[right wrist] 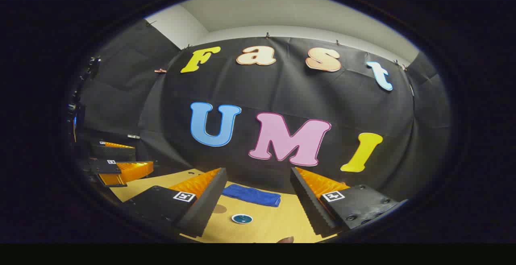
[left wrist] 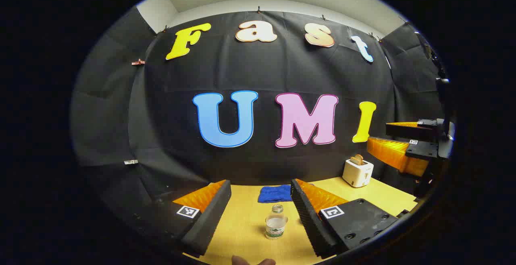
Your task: Open the teacup lid with one hand, grasp the water bottle and pour water into the teacup with the other hand; after pouring, place the water bottle on the coaster and then close the teacup lid.
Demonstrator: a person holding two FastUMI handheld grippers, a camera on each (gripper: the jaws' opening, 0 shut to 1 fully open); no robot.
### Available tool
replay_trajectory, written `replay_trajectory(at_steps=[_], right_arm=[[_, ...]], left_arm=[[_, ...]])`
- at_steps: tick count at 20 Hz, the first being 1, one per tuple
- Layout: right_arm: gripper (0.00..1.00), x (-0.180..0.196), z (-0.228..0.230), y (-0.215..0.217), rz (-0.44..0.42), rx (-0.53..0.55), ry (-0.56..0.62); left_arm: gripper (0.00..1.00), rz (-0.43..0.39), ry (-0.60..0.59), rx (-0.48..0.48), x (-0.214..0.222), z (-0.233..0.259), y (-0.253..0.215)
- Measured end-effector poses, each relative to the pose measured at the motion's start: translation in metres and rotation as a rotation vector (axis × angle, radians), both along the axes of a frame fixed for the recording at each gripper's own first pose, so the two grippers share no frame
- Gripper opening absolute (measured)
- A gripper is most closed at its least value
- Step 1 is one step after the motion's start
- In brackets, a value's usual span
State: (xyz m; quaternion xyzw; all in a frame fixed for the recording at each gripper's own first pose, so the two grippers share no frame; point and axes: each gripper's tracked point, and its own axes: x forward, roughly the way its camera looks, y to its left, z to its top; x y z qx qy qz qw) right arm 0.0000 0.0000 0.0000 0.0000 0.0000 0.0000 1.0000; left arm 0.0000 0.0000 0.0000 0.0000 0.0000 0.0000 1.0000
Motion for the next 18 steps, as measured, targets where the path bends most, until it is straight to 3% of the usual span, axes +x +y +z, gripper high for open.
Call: replay_trajectory(at_steps=[8,18], right_arm=[[0.98,0.009,-0.001,0.003,0.023,-0.007,-0.005],[0.96,0.034,-0.023,0.001,-0.005,0.003,-0.010]], left_arm=[[0.93,-0.007,0.003,0.016,0.007,-0.005,-0.005],[0.93,-0.079,0.005,0.020,0.042,-0.028,-0.024]])
